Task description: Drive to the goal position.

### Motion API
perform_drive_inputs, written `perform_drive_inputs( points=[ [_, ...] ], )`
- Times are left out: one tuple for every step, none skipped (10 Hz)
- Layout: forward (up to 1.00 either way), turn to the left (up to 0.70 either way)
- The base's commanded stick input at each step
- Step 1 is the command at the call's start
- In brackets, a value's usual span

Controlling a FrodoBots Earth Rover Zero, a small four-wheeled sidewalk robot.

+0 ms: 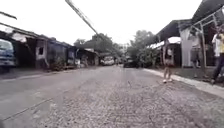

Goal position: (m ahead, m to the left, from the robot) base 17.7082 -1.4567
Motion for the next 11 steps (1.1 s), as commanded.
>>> perform_drive_inputs(
  points=[
    [1.00, 0.00],
    [1.00, 0.00],
    [1.00, 0.00],
    [1.00, 0.00],
    [1.00, 0.00],
    [1.00, 0.00],
    [1.00, 0.00],
    [1.00, 0.00],
    [1.00, 0.00],
    [1.00, 0.00],
    [1.00, 0.00]
  ],
)
